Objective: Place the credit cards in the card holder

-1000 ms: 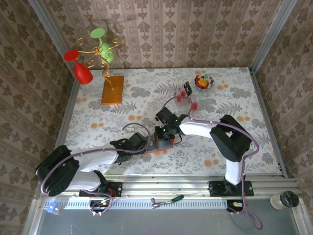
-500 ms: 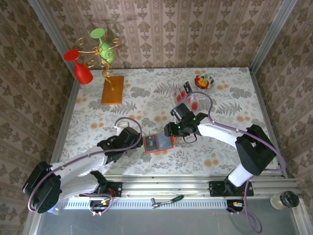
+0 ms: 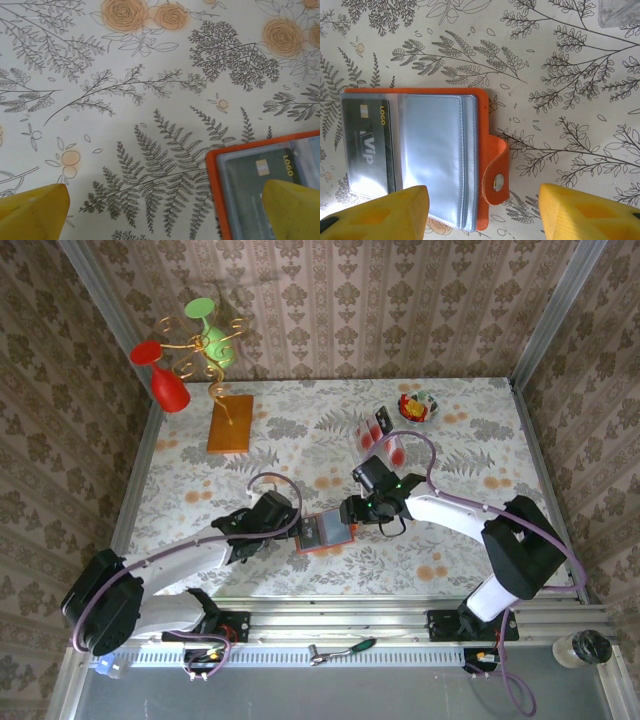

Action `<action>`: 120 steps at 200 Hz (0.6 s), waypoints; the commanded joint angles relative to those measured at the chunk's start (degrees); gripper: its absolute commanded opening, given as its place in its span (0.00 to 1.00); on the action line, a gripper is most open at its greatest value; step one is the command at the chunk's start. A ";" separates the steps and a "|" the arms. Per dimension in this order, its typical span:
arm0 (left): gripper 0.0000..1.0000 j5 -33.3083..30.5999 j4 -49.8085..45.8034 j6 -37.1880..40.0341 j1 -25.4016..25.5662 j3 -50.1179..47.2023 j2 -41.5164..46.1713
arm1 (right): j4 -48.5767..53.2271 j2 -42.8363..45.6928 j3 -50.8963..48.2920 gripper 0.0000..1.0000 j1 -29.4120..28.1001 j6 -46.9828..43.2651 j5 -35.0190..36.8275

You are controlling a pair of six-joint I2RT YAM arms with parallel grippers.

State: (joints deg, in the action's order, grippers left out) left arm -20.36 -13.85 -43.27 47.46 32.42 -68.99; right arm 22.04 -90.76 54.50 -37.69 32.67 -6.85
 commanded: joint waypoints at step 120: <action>1.00 4.69 5.71 1.91 -0.42 2.53 -6.20 | -2.79 -4.16 -2.60 0.00 2.12 -1.18 1.57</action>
State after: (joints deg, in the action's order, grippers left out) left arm -17.39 -10.26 -42.85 47.46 33.01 -73.80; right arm 19.55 -96.60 53.95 -36.77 31.57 -6.55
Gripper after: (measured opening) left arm 0.999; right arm 0.067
